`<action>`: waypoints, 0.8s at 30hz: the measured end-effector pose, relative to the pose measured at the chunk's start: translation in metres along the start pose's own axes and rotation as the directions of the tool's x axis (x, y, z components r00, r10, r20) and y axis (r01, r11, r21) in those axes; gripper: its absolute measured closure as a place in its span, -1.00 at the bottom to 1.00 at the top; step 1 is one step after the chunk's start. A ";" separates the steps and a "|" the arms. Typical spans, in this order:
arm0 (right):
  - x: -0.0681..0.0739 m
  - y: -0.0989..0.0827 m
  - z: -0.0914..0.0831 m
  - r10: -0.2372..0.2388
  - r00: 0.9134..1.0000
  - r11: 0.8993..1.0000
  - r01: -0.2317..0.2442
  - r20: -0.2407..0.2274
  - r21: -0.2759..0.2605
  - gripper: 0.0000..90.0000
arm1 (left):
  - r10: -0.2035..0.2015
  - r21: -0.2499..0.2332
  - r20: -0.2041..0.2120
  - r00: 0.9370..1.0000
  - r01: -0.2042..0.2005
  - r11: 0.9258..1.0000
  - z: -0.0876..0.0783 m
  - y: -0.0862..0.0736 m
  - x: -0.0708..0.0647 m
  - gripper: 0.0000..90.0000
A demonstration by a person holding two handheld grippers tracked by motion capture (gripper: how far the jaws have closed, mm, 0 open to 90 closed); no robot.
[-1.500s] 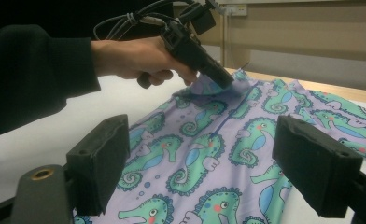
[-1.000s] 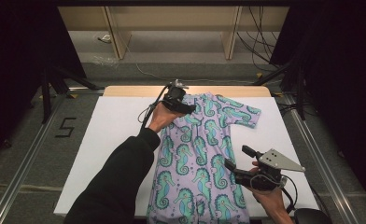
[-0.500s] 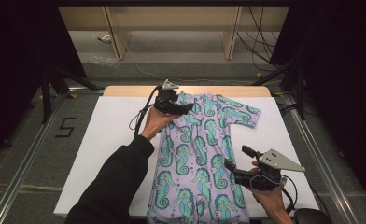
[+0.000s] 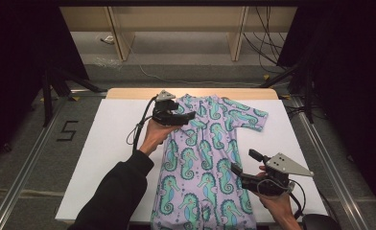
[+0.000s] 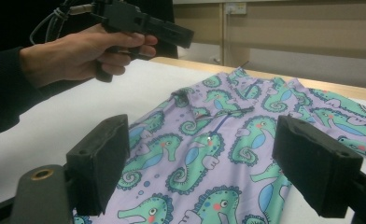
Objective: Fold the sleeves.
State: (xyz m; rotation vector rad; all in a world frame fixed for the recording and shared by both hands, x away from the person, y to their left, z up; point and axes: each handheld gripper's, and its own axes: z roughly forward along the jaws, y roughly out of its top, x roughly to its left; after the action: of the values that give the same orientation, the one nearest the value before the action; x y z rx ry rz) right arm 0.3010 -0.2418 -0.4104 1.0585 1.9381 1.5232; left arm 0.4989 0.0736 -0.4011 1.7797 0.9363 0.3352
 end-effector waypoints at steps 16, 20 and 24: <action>-0.001 0.001 -0.001 0.003 1.000 1.000 -0.003 0.001 -0.002 -0.56 | 0.030 -0.054 0.027 0.999 -0.028 0.998 -0.027 -0.009 -0.017 -0.65; -0.001 0.001 -0.001 0.002 1.000 1.000 -0.002 0.000 -0.004 -0.56 | 0.037 -0.066 0.030 0.999 -0.035 0.997 -0.033 -0.009 -0.020 -0.65; -0.001 0.001 -0.001 0.001 1.000 1.000 -0.001 0.000 -0.004 -0.56 | 0.038 -0.071 0.033 0.999 -0.036 0.997 -0.036 -0.011 -0.021 -0.65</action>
State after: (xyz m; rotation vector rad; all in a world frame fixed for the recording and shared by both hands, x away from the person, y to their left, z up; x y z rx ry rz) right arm 0.3008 -0.2433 -0.4095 1.0583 1.9336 1.5269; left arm 0.4577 0.0839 -0.3911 1.7350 0.8584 0.3559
